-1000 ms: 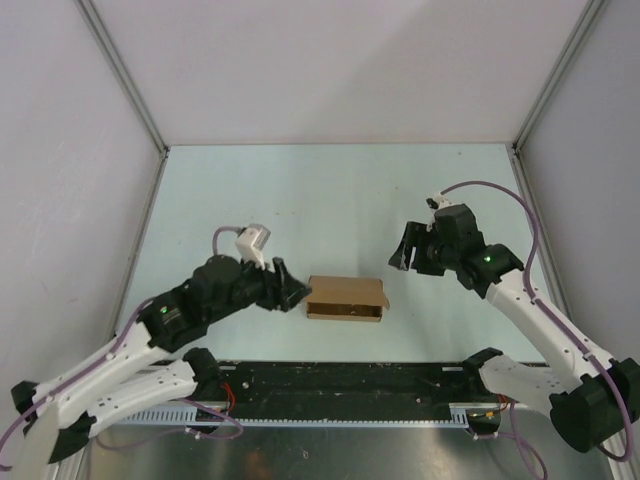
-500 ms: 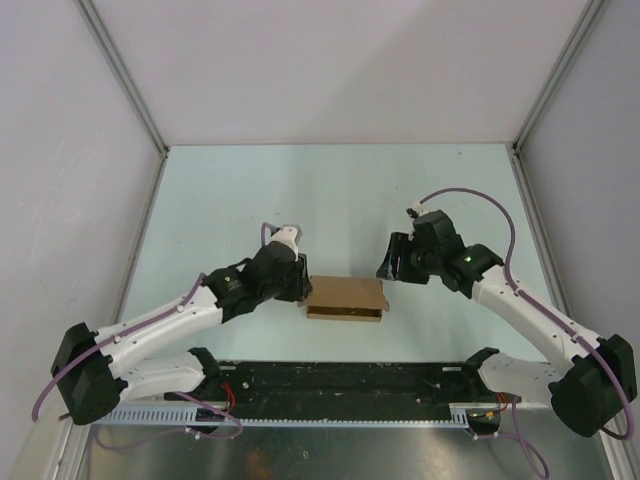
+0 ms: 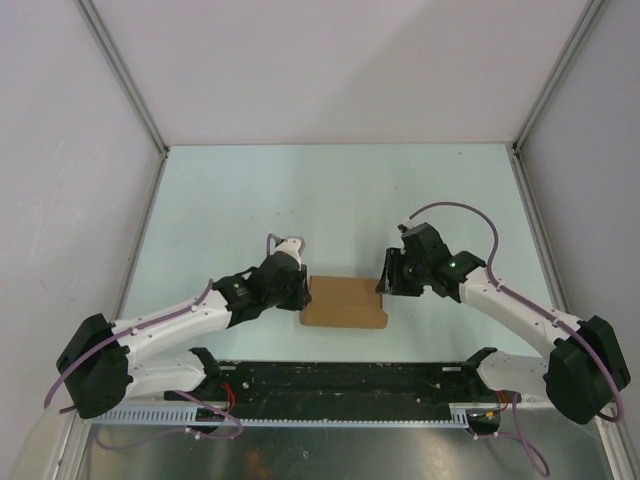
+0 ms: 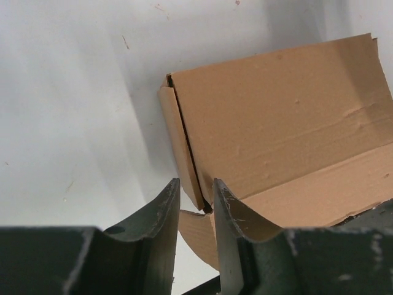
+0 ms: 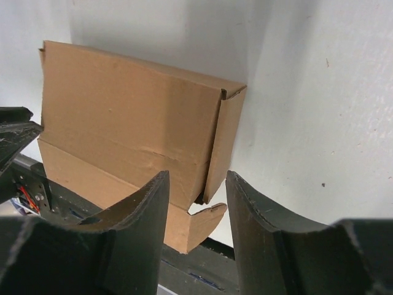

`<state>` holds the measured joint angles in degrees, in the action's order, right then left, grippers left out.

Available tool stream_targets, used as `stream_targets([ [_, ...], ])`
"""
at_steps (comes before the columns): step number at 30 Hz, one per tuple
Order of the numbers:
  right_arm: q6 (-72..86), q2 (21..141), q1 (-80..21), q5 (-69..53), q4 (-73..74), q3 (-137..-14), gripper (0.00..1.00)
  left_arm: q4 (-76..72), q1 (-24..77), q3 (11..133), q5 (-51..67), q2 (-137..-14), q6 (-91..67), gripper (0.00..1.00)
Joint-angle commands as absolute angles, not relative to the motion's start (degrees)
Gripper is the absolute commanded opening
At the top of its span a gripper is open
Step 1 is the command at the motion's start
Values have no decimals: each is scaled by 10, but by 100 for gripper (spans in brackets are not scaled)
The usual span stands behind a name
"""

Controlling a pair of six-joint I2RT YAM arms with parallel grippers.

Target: Fold the paper box

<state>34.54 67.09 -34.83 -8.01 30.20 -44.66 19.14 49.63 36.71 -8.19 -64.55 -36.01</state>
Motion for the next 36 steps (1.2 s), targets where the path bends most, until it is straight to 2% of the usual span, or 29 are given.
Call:
stream_targets([
  [1, 349, 691, -359, -70, 270, -437, 46, 155, 494, 353, -69, -654, -366, 33],
  [11, 353, 675, -367, -54, 272, -437, 46, 154, 493, 345, -71, -634, -364, 33],
  [19, 344, 698, -380, -54, 273, -432, 42, 143, 494, 338, -65, -645, -361, 32],
  [36, 345, 749, -393, -25, 246, -410, 45, 127, 493, 326, -69, -672, -356, 35],
])
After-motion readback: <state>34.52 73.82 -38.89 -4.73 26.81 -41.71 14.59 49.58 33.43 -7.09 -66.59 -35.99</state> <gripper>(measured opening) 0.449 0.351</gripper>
